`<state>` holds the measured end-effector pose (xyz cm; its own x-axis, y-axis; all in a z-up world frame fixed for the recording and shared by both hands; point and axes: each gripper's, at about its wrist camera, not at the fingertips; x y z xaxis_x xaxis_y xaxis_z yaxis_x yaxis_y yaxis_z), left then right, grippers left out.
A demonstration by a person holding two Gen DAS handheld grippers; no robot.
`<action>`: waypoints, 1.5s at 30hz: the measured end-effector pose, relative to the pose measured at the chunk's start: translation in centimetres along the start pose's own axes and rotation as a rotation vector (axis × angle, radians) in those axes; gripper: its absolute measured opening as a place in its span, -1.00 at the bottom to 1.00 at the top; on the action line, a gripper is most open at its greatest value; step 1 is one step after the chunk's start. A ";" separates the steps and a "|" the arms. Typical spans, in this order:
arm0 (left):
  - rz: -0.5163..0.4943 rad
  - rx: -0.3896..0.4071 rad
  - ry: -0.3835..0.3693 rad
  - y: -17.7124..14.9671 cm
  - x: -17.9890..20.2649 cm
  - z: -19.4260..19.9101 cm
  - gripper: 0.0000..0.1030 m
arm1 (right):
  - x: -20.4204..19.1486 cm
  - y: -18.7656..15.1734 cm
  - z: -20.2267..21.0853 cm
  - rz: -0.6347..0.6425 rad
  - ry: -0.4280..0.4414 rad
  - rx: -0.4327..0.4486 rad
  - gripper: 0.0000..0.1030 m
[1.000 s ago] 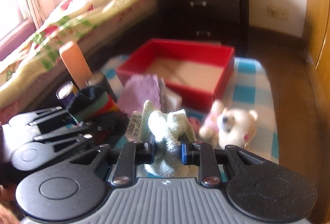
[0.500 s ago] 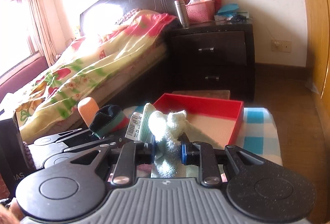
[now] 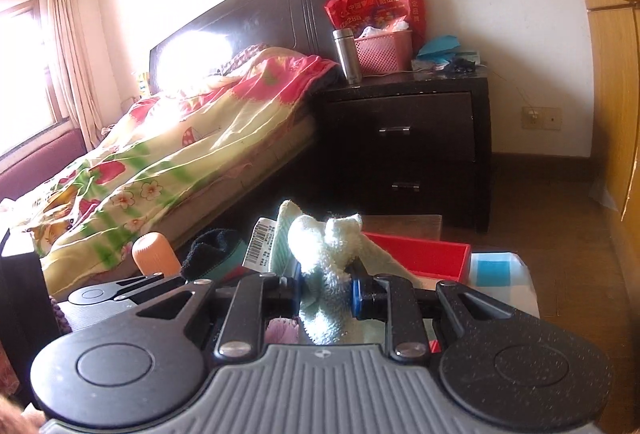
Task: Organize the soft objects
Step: 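Carry the striped hat with the left gripper while the right gripper carries the towel toward the red box, then lower the hat into the red box and open the left gripper while the right releases the towel inside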
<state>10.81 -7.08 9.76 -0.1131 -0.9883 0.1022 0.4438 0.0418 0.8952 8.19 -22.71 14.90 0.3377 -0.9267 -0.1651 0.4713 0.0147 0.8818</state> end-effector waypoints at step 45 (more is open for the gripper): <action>-0.053 -0.131 0.116 1.4 -0.6 -11.2 -0.52 | 5.1 2.3 -11.8 0.032 -0.134 -0.017 -0.97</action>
<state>21.45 -8.06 6.08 -0.0393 -0.9992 -0.0010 0.5526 -0.0226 0.8331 20.60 -22.93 10.83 0.2414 -0.9675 -0.0751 0.4762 0.0507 0.8779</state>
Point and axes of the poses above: each gripper's, at about its wrist camera, not at the fingertips, and z roughly against the way its jaws point, x to its right, y to its top, and after that the axes turned 5 degrees about z, right-handed
